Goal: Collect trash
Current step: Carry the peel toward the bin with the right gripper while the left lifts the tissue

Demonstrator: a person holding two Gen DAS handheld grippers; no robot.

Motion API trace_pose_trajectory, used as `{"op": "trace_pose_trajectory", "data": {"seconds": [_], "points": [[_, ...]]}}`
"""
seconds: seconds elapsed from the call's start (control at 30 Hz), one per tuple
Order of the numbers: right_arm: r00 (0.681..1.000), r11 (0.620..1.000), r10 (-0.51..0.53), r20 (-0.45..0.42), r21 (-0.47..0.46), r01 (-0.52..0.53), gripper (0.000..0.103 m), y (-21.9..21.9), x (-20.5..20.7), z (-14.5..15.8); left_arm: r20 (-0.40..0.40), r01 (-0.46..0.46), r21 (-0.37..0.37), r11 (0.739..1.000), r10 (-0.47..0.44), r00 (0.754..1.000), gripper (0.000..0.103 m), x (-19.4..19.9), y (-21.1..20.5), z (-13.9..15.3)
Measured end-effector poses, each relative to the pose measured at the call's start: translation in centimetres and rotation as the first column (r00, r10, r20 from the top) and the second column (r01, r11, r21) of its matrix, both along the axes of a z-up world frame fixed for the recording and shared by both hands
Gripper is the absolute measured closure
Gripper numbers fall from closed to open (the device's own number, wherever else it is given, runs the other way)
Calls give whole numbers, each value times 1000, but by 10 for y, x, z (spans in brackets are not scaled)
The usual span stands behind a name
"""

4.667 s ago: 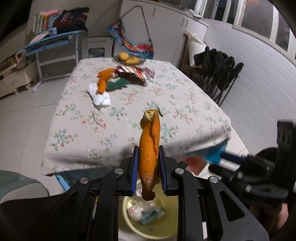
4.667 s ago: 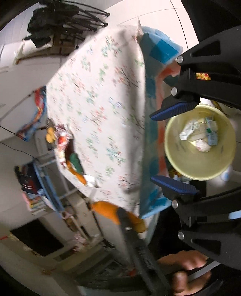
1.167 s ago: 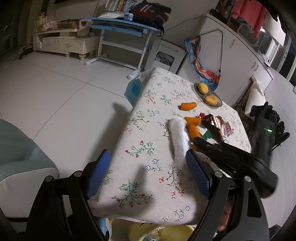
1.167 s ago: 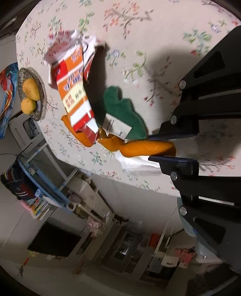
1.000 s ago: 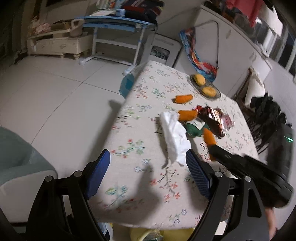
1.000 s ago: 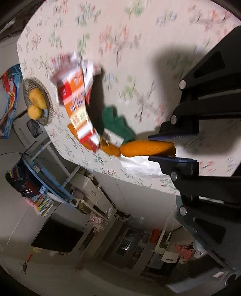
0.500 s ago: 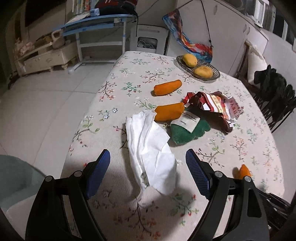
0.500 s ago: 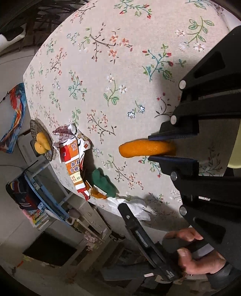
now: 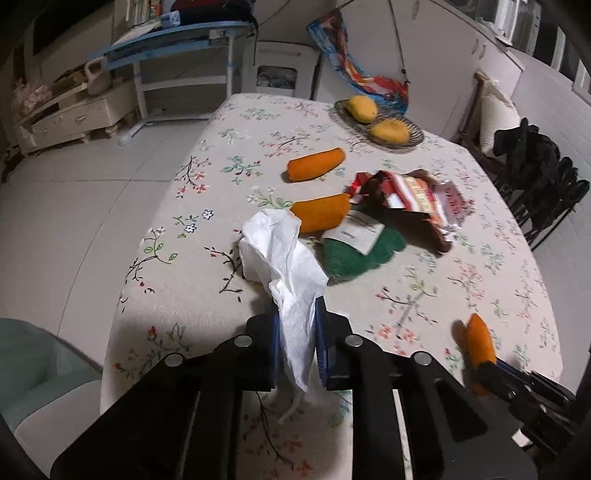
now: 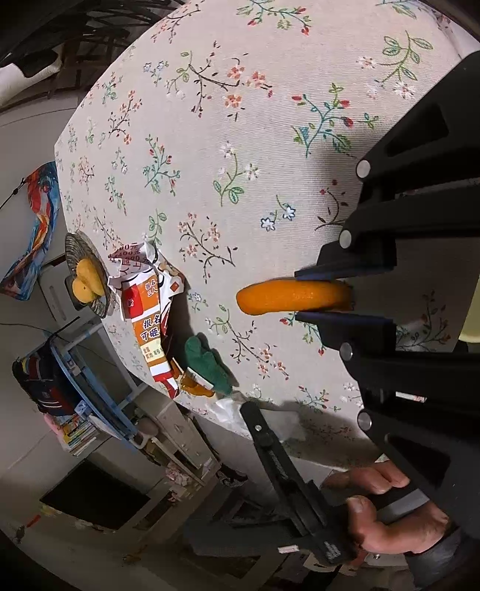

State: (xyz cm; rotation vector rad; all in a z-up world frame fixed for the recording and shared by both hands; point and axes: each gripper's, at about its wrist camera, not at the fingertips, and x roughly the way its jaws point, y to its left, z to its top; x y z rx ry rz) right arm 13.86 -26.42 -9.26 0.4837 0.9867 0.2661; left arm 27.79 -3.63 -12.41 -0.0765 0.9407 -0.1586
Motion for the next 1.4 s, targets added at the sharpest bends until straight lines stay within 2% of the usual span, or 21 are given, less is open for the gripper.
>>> {"op": "trace_pose_trajectory", "data": {"seconds": [0.37, 0.57, 0.93, 1.4], "points": [[996, 998, -55, 69, 29, 53, 86, -8, -18, 21, 153, 60, -55, 997, -51, 987, 87, -57, 1, 44], [991, 997, -71, 110, 48, 66, 86, -11, -39, 33, 207, 75, -32, 997, -66, 976, 87, -89, -2, 55], [977, 995, -85, 197, 65, 74, 86, -17, -76, 52, 271, 88, -11, 996, -82, 959, 87, -137, 4, 65], [966, 989, -139, 216, 87, 123, 86, -29, -116, 56, 308, 88, -7, 996, -81, 948, 87, -182, 13, 70]]}}
